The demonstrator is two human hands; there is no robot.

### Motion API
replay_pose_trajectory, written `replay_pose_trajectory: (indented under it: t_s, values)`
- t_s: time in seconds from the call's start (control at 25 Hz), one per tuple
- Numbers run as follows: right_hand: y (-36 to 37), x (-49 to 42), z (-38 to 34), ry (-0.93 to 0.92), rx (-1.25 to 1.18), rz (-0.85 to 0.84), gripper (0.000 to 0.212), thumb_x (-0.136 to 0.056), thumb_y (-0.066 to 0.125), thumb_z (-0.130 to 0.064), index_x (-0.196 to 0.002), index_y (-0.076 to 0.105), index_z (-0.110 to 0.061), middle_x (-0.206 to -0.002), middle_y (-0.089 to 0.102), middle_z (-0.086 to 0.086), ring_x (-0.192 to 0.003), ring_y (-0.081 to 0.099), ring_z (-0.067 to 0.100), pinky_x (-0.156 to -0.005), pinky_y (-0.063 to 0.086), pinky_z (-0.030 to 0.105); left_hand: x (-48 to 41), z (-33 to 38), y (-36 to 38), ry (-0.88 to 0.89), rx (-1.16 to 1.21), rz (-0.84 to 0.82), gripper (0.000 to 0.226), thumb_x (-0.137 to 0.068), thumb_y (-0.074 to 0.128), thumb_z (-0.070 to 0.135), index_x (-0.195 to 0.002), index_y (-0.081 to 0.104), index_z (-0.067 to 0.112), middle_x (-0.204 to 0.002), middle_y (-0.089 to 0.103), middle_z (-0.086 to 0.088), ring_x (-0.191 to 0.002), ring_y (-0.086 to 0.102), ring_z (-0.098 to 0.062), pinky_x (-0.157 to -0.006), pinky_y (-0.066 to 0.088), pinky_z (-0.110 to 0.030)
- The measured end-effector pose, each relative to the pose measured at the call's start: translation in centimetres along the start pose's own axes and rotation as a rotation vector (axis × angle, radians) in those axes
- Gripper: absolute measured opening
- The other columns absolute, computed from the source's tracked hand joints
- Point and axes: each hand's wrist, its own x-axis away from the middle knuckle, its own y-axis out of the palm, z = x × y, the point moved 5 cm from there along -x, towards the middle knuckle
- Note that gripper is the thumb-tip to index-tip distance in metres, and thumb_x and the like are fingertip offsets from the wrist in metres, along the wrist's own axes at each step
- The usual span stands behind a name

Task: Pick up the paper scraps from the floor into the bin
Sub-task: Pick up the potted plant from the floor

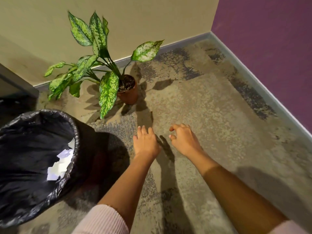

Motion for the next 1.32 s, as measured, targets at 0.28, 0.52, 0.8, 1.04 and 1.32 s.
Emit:
replay_pose_trajectory:
  t_s: [0.28, 0.52, 0.8, 1.04, 1.32]
  values:
    - [-7.1, 0.9, -3.9, 0.066, -0.044, -0.095, 0.024, -0.093, 0.054, -0.027, -0.116, 0.059, -0.021, -0.120, 0.057, 0.006, -0.115, 0.050, 0.025, -0.081, 0.044, 0.032, 3.2, 1.3, -6.6, -0.119, 0.162, -0.160, 0.061, -0.089, 0.058, 0.039, -0.139, 0.037, 0.013, -0.145, 0.040, -0.013, -0.137, 0.034, -0.032, -0.107, 0.033, -0.046]
    - [-11.0, -2.3, -6.9, 0.169, -0.143, -0.170, 0.018, -0.091, 0.059, -0.024, -0.107, 0.065, -0.020, -0.107, 0.067, 0.004, -0.099, 0.062, 0.023, -0.080, 0.049, 0.027, 2.3, 2.5, -11.6, -0.454, 0.952, -0.249, 0.043, -0.090, 0.060, 0.029, -0.129, 0.053, 0.011, -0.127, 0.062, -0.011, -0.114, 0.059, -0.028, -0.096, 0.046, -0.034]
    - [-7.8, -13.2, -10.3, 0.328, -0.349, -0.307, 0.018, -0.089, 0.061, -0.016, -0.104, 0.070, -0.017, -0.106, 0.072, 0.006, -0.100, 0.066, 0.021, -0.086, 0.051, 0.027, -5.2, 1.8, -12.4, -0.919, 1.759, -0.270, 0.029, -0.094, 0.054, 0.008, -0.123, 0.058, 0.003, -0.117, 0.066, -0.017, -0.106, 0.061, -0.024, -0.091, 0.045, -0.035]
    - [-3.8, -22.6, -14.1, 0.414, -0.533, -0.389, 0.029, -0.096, 0.050, -0.014, -0.119, 0.066, -0.011, -0.122, 0.065, 0.013, -0.117, 0.058, 0.031, -0.101, 0.046, 0.051, -12.0, -3.2, -12.8, -1.120, 1.990, -0.273, 0.032, -0.103, 0.041, 0.028, -0.093, 0.067, 0.013, -0.072, 0.072, 0.002, -0.069, 0.065, -0.013, -0.071, 0.055, -0.026]
    - [0.3, -28.9, -14.8, 0.558, -0.665, -0.459, 0.024, -0.102, 0.038, -0.016, -0.115, 0.059, -0.014, -0.121, 0.059, 0.022, -0.126, 0.047, 0.043, -0.105, 0.038, 0.052, -18.5, -5.4, -12.7, -1.250, 2.324, 0.000, 0.047, -0.106, 0.022, 0.029, -0.145, 0.037, 0.008, -0.149, 0.043, -0.010, -0.134, 0.045, -0.019, -0.106, 0.038, -0.031]
